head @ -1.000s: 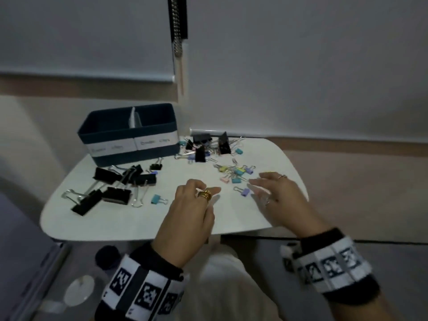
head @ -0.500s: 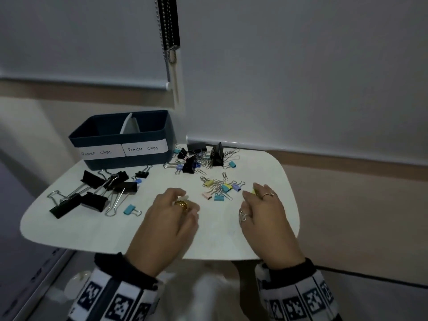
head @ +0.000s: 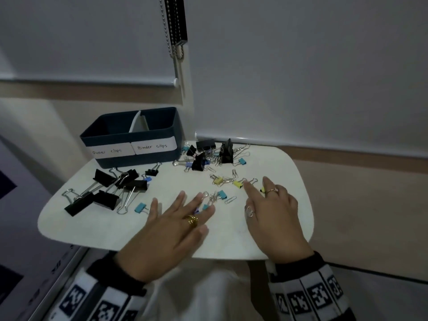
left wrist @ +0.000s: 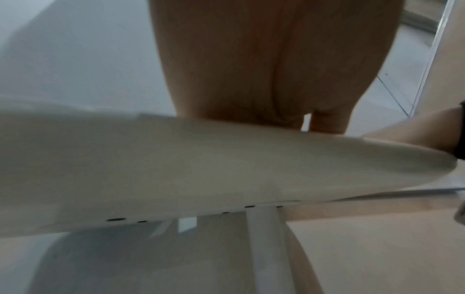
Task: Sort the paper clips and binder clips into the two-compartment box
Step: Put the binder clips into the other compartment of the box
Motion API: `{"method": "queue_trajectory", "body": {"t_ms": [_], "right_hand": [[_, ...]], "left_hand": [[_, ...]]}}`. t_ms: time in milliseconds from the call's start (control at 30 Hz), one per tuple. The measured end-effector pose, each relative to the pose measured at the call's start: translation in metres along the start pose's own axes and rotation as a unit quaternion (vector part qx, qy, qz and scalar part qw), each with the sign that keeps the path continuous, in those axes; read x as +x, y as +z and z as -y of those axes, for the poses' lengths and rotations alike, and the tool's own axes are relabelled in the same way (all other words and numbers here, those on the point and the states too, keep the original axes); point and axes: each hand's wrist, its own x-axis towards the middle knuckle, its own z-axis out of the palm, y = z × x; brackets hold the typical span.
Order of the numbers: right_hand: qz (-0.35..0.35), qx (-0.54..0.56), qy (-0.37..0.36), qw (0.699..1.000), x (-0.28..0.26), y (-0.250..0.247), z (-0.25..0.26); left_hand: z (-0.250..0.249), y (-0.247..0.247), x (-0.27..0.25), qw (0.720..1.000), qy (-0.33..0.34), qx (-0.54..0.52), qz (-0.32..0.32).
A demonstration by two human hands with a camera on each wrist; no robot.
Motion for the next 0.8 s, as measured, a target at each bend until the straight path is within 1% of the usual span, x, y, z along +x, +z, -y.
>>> {"method": "queue_trajectory", "body": {"t_ms": [100,133,200,267,333,400,433,533,600,633,667,700,733,800], "right_hand": [[-0.014,0.024,-0.001,1.000,0.000,-0.001,0.003],[-0.024,0.033,-0.017,0.999,0.000,-0.001,0.007],[-0.036,0.045,-0.072,0.996,-0.001,-0.001,0.019],[-0.020,0.034,-0.106,0.994,-0.002,0.002,0.032],[0.001,0.016,-0.090,0.996,-0.002,0.006,0.037],[-0.003,0.011,-0.061,0.998,0.000,0.009,0.035],[-0.018,0.015,-0.060,0.998,0.001,0.010,0.033],[-0.101,0.043,-0.095,0.989,0.008,0.015,0.040],[-0.133,0.053,-0.125,0.982,0.011,0.014,0.052],[-0.131,0.046,-0.144,0.980,0.011,0.013,0.059],[-0.109,0.035,-0.159,0.981,0.011,0.013,0.065],[-0.069,0.027,-0.168,0.983,0.011,0.014,0.071],[-0.030,0.019,-0.168,0.985,0.011,0.017,0.074],[0.004,0.012,-0.153,0.988,0.011,0.020,0.078]], "left_hand": [[0.015,0.000,-0.007,0.999,0.005,-0.014,0.039],[0.017,0.000,-0.008,0.999,0.007,-0.013,0.040],[0.018,0.001,-0.009,0.999,0.016,-0.013,0.030],[0.020,0.001,-0.009,0.999,0.024,-0.009,0.022],[0.026,0.001,-0.010,1.000,0.019,-0.004,0.015],[0.034,0.000,-0.014,1.000,0.014,0.004,0.011],[0.039,0.000,-0.017,1.000,0.014,0.008,0.011],[0.047,-0.001,-0.023,1.000,0.014,0.020,0.017],[0.048,-0.001,-0.022,1.000,0.019,0.019,0.013],[0.048,-0.001,-0.022,1.000,0.024,0.016,0.010],[0.049,-0.001,-0.021,0.999,0.028,0.013,0.008],[0.049,0.000,-0.021,0.999,0.033,0.011,0.008],[0.051,0.000,-0.020,0.999,0.039,0.009,0.007],[0.055,0.000,-0.019,0.999,0.052,0.006,0.009]]}}
